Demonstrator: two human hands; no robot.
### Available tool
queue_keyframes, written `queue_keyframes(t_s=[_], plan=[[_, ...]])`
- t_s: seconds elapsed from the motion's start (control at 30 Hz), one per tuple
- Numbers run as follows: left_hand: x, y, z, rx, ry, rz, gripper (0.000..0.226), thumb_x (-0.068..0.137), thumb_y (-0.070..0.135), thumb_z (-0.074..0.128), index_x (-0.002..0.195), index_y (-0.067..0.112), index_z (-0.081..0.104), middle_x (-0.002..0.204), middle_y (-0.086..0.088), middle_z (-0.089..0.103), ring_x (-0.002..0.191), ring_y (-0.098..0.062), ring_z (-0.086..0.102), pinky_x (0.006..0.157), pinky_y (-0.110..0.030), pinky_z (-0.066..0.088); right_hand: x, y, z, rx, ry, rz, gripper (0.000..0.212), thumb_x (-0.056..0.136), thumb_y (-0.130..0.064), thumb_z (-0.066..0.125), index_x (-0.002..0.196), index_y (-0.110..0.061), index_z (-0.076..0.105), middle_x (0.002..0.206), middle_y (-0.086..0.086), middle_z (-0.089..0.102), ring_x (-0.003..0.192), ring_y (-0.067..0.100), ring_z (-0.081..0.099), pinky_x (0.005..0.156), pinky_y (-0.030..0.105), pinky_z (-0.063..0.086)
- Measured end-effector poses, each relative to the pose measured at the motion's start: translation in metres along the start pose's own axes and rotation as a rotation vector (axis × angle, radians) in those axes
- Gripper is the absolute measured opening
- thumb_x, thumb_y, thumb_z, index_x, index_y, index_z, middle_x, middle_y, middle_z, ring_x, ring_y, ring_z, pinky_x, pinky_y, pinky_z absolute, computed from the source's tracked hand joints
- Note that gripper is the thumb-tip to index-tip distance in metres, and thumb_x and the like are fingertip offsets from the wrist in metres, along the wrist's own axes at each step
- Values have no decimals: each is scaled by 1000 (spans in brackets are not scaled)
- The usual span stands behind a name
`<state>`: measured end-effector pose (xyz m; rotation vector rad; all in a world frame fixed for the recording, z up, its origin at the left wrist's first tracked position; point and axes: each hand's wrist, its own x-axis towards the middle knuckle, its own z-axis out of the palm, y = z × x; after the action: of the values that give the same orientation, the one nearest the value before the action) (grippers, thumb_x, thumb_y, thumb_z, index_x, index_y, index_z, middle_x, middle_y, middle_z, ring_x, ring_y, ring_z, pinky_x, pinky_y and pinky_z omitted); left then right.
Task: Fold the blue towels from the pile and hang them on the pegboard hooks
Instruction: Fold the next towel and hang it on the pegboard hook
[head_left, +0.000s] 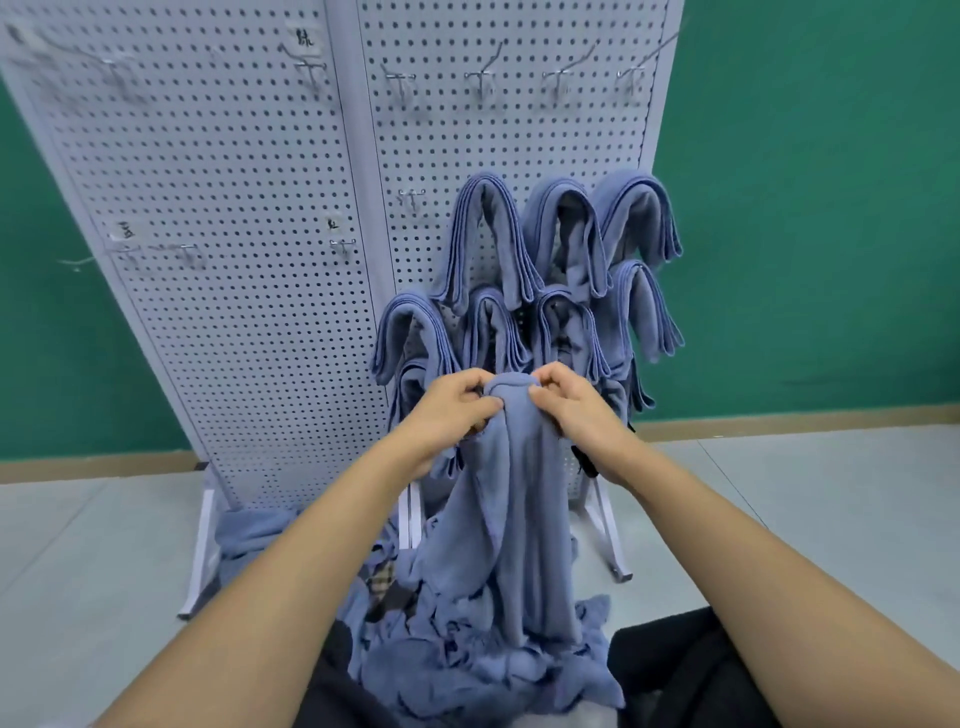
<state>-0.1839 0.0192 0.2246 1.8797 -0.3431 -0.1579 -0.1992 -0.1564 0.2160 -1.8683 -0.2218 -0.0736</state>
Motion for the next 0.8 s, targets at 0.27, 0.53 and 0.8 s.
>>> queue_keyframes(t_s=[0.27, 0.53, 0.8], plan=[[-1, 6, 0, -360, -14, 6, 17, 97, 12, 51, 104, 22, 63, 75, -1, 56, 66, -12, 48, 62, -20, 42, -1, 4, 10, -183, -293, 161, 39, 87, -28, 68, 114, 0, 63, 113, 23, 65, 107, 37, 61, 93, 42, 49], [3, -28, -8, 188, -372, -147, 45, 79, 30, 77, 118, 15, 61, 110, 3, 69, 96, -7, 63, 92, -30, 49, 2, -11, -19, 405, 19, 147, 11, 93, -15, 58, 101, -10, 65, 98, 9, 72, 88, 21, 69, 81, 31, 57], [-2, -6, -24, -322, -154, -203, 26, 92, 35, 59, 84, 12, 70, 79, -7, 69, 68, -18, 63, 69, -29, 51, -7, 5, -34, 377, -16, 289, 31, 93, -28, 59, 116, -8, 63, 104, 6, 73, 95, 17, 70, 75, 26, 58]])
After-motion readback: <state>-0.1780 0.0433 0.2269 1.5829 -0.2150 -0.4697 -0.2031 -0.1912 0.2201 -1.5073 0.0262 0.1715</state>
